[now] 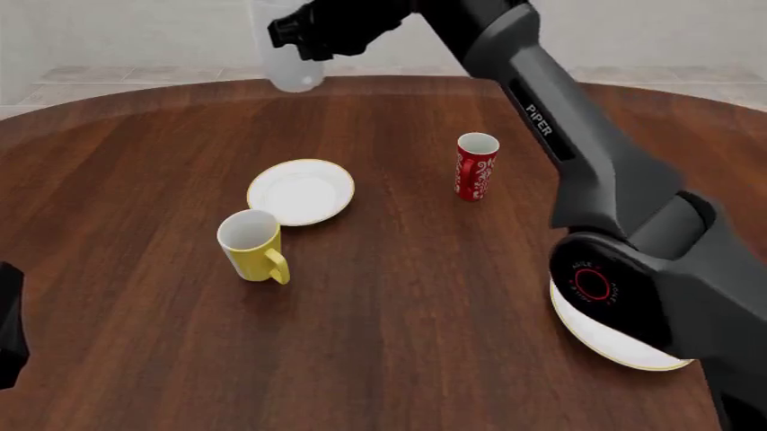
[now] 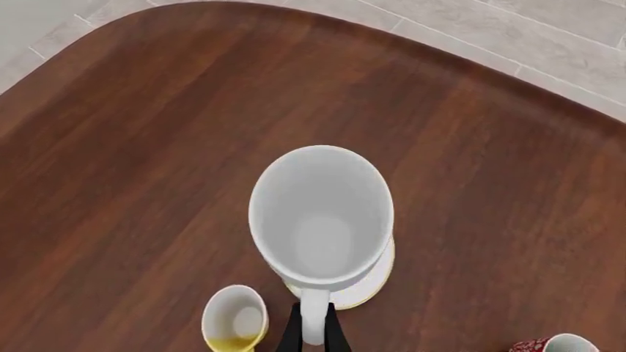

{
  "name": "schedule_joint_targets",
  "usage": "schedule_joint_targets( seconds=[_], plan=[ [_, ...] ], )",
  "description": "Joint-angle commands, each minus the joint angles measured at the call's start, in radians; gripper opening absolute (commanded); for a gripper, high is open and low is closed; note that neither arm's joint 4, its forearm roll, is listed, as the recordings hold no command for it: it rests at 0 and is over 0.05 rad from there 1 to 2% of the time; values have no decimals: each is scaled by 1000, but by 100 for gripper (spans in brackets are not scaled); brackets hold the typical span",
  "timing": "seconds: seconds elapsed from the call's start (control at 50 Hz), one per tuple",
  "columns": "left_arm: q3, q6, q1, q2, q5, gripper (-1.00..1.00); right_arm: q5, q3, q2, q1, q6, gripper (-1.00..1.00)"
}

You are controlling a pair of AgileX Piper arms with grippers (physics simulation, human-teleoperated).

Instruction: Put the white mug on the left plate.

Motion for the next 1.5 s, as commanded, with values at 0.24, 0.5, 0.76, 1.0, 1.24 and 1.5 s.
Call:
schedule_joint_targets(
  seconds=[0.24, 0.5, 0.76, 1.0, 1.24, 1.5],
  plan=[
    [0, -3, 8, 0, -1, 100, 18, -109, 59, -35, 7, -100],
    [-1, -4, 8, 0, -1, 100, -16, -53, 24, -36, 7, -100],
    [-1, -4, 8, 0, -1, 100, -16, -53, 24, -36, 7, -100],
    [1, -2, 8, 0, -1, 100, -38, -38, 25, -46, 20, -100],
    [2, -1, 16, 0, 1, 100, -12, -116, 89, -36, 11, -100],
    [6, 1, 15, 0, 1, 100, -27, -116, 105, -33, 13, -100]
  ],
)
